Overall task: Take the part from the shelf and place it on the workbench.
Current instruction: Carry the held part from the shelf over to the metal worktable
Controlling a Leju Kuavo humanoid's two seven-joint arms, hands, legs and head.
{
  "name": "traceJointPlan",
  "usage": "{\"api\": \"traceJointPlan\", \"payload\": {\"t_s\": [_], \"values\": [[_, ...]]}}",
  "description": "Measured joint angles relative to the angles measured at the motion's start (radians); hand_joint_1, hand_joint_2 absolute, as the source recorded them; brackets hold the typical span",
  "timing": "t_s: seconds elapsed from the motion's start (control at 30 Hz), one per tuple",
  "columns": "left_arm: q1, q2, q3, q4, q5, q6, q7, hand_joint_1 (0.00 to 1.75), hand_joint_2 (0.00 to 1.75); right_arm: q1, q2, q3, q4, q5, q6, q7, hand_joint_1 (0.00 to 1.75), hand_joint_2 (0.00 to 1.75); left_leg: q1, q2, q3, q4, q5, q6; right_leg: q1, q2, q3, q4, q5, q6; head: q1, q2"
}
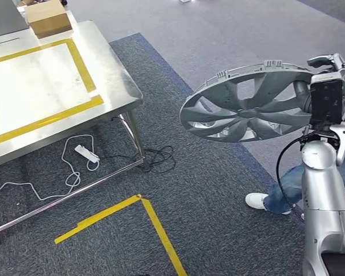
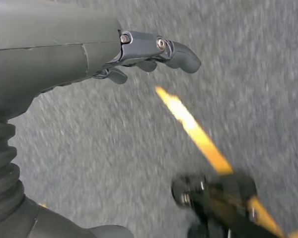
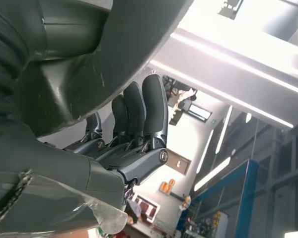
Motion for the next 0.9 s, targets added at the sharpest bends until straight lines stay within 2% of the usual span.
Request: {"api": "traceJointPlan", "payload": {"t_s": [0.03, 0.07, 0.13, 0.17, 0.23, 0.3, 0.33, 0.37, 0.4, 0.47, 0.5, 0.53, 0.57, 0.6, 0.67, 0.7, 0.73, 0.8, 0.87, 0.9], "values": [[0.000, -0.001, 0.001, 0.000, -0.003, -0.013, -0.009, 0.00, 1.75, 0.004, 0.000, 0.000, 0.000, 0.000, 0.000, -0.001, 1.75, 1.75, 0.002, 0.001, 0.002, -0.007, 0.018, -0.001, 0.000, -0.006, 0.003, 0.000, -0.002, 0.000, 0.000, 0.000], [0.000, -0.002, 0.003, 0.000, -0.009, -0.021, -0.018, 0.00, 1.75, 0.007, 0.001, 0.001, 0.000, 0.000, 0.000, -0.001, 1.75, 1.75, 0.003, 0.004, 0.022, -0.051, 0.051, 0.000, 0.000, -0.012, 0.007, 0.000, -0.005, 0.002, 0.000, 0.000], [-0.001, -0.002, 0.003, 0.000, -0.030, -0.003, -0.032, 0.00, 1.75, 0.009, 0.001, 0.001, 0.000, -0.003, -0.001, -0.004, 1.75, 1.75, -0.001, 0.027, 0.086, -0.187, 0.118, 0.008, 0.002, -0.022, 0.015, 0.000, -0.012, 0.008, 0.000, 0.000], [-0.002, -0.001, 0.003, 0.000, -0.040, 0.013, -0.038, 0.00, 1.75, 0.009, 0.001, 0.000, 0.000, -0.005, -0.002, -0.005, 1.75, 1.75, -0.005, 0.038, 0.109, -0.238, 0.133, 0.014, 0.004, -0.027, 0.017, 0.001, -0.014, 0.012, 0.000, 0.000], [-0.004, 0.000, 0.003, 0.000, -0.055, 0.048, -0.045, 0.00, 1.75, 0.012, 0.001, -0.001, 0.000, -0.010, -0.004, -0.006, 1.75, 1.75, -0.013, 0.047, 0.121, -0.272, 0.132, 0.024, 0.009, -0.039, 0.016, 0.000, -0.015, 0.021, 0.001, 0.000], [-0.005, 0.000, 0.003, 0.000, -0.064, 0.079, -0.054, 0.00, 1.75, 0.018, 0.001, -0.003, -0.001, -0.016, -0.006, -0.006, 1.75, 1.75, -0.012, 0.035, 0.122, -0.281, 0.134, 0.034, 0.007, -0.047, 0.017, -0.001, -0.020, 0.032, 0.002, 0.000], [-0.005, 0.000, 0.003, 0.000, -0.068, 0.094, -0.060, 0.00, 1.75, 0.021, 0.000, -0.004, -0.002, -0.019, -0.007, -0.006, 1.75, 1.75, -0.010, 0.029, 0.125, -0.286, 0.136, 0.039, 0.006, -0.039, 0.013, 0.009, -0.030, 0.037, 0.002, 0.000], [-0.006, 0.000, 0.003, 0.000, -0.070, 0.106, -0.067, 0.00, 1.75, 0.022, -0.002, -0.008, -0.003, -0.021, -0.007, -0.006, 1.75, 1.75, -0.007, 0.023, 0.128, -0.291, 0.138, 0.045, 0.005, -0.026, -0.002, 0.041, -0.049, 0.040, 0.004, 0.000], [-0.007, 0.000, 0.004, 0.000, -0.072, 0.115, -0.073, 0.00, 1.75, 0.024, -0.005, -0.011, -0.003, -0.024, -0.007, -0.006, 1.75, 1.75, -0.006, 0.016, 0.130, -0.293, 0.139, 0.049, 0.005, -0.010, -0.030, 0.095, -0.076, 0.041, 0.006, 0.000], [-0.010, 0.000, 0.004, 0.000, -0.074, 0.124, -0.080, 0.00, 1.75, 0.030, -0.010, -0.019, -0.003, -0.029, -0.008, -0.006, 1.75, 1.75, -0.007, 0.002, 0.130, -0.292, 0.137, 0.053, 0.005, 0.009, -0.102, 0.233, -0.130, 0.043, 0.009, 0.000], [-0.010, 0.000, 0.004, 0.000, -0.074, 0.126, -0.082, 0.00, 1.75, 0.035, -0.011, -0.022, -0.003, -0.030, -0.008, -0.006, 1.75, 1.75, -0.008, -0.006, 0.130, -0.291, 0.137, 0.054, 0.005, 0.011, -0.128, 0.276, -0.138, 0.043, 0.009, 0.000], [-0.010, 0.000, 0.005, 0.000, -0.074, 0.127, -0.082, 0.00, 1.75, 0.040, -0.012, -0.024, -0.003, -0.031, -0.008, -0.006, 1.75, 1.75, -0.008, -0.013, 0.130, -0.290, 0.137, 0.054, 0.005, 0.012, -0.137, 0.282, -0.126, 0.043, 0.009, 0.000], [-0.010, 0.000, 0.005, 0.000, -0.074, 0.127, -0.082, 0.00, 1.75, 0.043, -0.014, -0.026, -0.002, -0.030, -0.008, -0.006, 1.75, 1.75, -0.008, -0.021, 0.130, -0.288, 0.136, 0.054, 0.005, 0.012, -0.124, 0.244, -0.094, 0.041, 0.009, 0.000], [-0.010, 0.000, 0.005, 0.000, -0.074, 0.128, -0.082, 0.00, 1.75, 0.044, -0.015, -0.027, -0.003, -0.030, -0.008, -0.006, 1.75, 1.75, -0.008, -0.028, 0.131, -0.286, 0.134, 0.052, 0.004, 0.017, -0.094, 0.176, -0.054, 0.040, 0.009, 0.000], [-0.011, 0.001, 0.005, 0.000, -0.074, 0.128, -0.082, 0.00, 1.75, 0.044, -0.019, -0.029, -0.003, -0.030, -0.008, -0.006, 1.75, 1.75, -0.009, -0.041, 0.126, -0.278, 0.131, 0.045, 0.002, 0.036, -0.033, 0.051, -0.007, 0.038, 0.008, 0.000], [-0.011, 0.001, 0.005, 0.000, -0.074, 0.129, -0.082, 0.00, 1.75, 0.045, -0.019, -0.030, -0.003, -0.031, -0.008, -0.006, 1.75, 1.75, -0.010, -0.047, 0.123, -0.275, 0.131, 0.041, 0.003, 0.043, -0.016, 0.021, -0.002, 0.036, 0.008, 0.000], [-0.011, 0.001, 0.006, 0.000, -0.074, 0.129, -0.082, 0.00, 1.75, 0.046, -0.019, -0.031, -0.003, -0.031, -0.008, -0.006, 1.75, 1.75, -0.010, -0.052, 0.120, -0.274, 0.132, 0.036, 0.004, 0.046, -0.011, 0.015, -0.006, 0.033, 0.007, 0.000], [-0.008, 0.001, 0.006, 0.000, -0.075, 0.130, -0.082, 0.00, 1.75, 0.048, -0.019, -0.031, -0.003, -0.031, -0.009, -0.006, 1.75, 1.75, -0.008, -0.059, 0.118, -0.273, 0.132, 0.028, 0.004, 0.035, -0.009, 0.012, -0.003, 0.024, 0.008, 0.000], [-0.007, 0.000, 0.006, 0.000, -0.075, 0.131, -0.082, 0.00, 1.75, 0.048, -0.019, -0.030, -0.003, -0.029, -0.009, -0.006, 1.75, 1.75, -0.007, -0.042, 0.104, -0.237, 0.106, 0.016, 0.001, 0.023, -0.005, 0.009, -0.001, 0.012, 0.004, 0.000], [-0.008, 0.001, 0.006, 0.000, -0.075, 0.133, -0.082, 0.00, 1.75, 0.048, -0.019, -0.031, -0.003, -0.029, -0.009, -0.006, 1.75, 1.75, -0.006, -0.027, 0.084, -0.190, 0.078, 0.010, -0.001, 0.016, -0.003, 0.007, -0.001, 0.007, 0.002, 0.000]]}}
